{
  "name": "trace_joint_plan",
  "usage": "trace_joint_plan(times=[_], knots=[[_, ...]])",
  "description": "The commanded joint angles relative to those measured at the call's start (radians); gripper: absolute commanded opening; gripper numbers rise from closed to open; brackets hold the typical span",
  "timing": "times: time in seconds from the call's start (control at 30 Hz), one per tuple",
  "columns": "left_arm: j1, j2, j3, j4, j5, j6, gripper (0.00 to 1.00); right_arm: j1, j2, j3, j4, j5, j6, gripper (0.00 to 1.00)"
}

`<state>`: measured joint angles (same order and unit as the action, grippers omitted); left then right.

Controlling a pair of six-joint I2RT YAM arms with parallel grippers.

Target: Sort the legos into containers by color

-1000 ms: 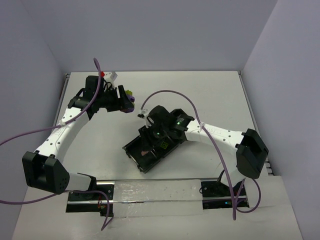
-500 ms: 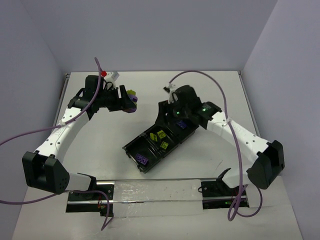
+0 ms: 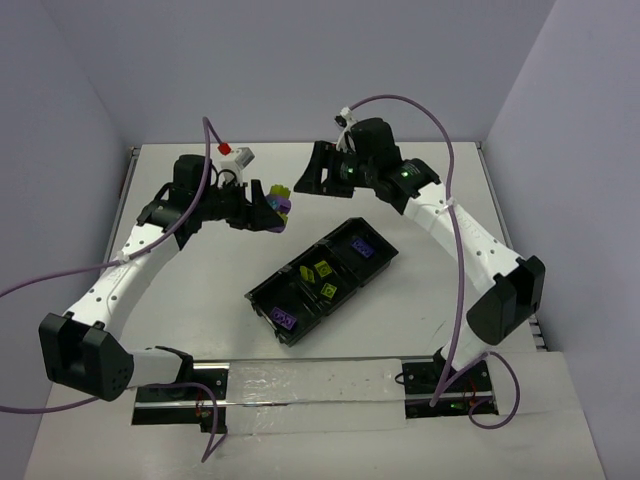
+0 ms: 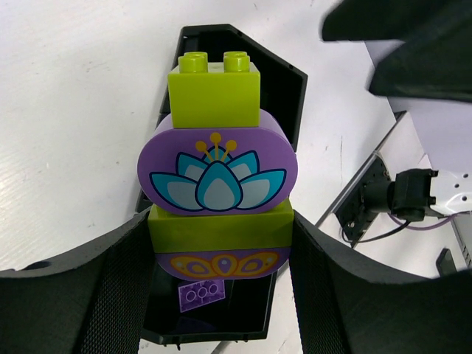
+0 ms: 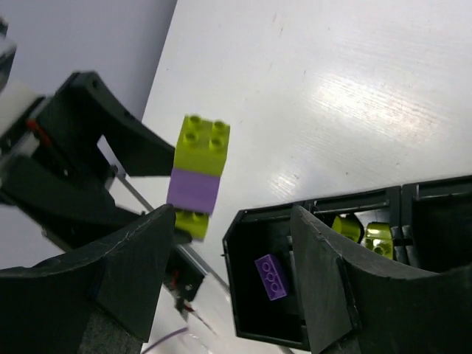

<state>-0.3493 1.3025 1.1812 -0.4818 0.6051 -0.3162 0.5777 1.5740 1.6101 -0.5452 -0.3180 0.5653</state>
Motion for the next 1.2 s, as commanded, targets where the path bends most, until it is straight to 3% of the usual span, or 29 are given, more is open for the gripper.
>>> trace_joint_plan(times=[0.0,0.47,0.73,1.0,1.17], knots=[[-0.014,-0.009,0.022,0.053,0.028,0.029,0.0,-0.006,0.074,0.118,0.009,-0.007,0.093,0.72],[-0.023,0.004,0.037,0.054,0.013,0.029,0.0,0.013,0.202,0.203,0.03,-0.102,0.137,0.71],[-0.023,0.009,0.04,0.055,0.009,0.025,0.0,0.022,0.202,0.175,0.062,-0.132,0.134,0.47],[-0.024,0.015,0.046,0.06,0.013,0.019,0.0,0.03,0.213,0.182,0.048,-0.147,0.116,0.47],[-0.025,0.017,0.05,0.061,0.009,0.017,0.0,0.033,0.219,0.182,0.05,-0.159,0.113,0.53]])
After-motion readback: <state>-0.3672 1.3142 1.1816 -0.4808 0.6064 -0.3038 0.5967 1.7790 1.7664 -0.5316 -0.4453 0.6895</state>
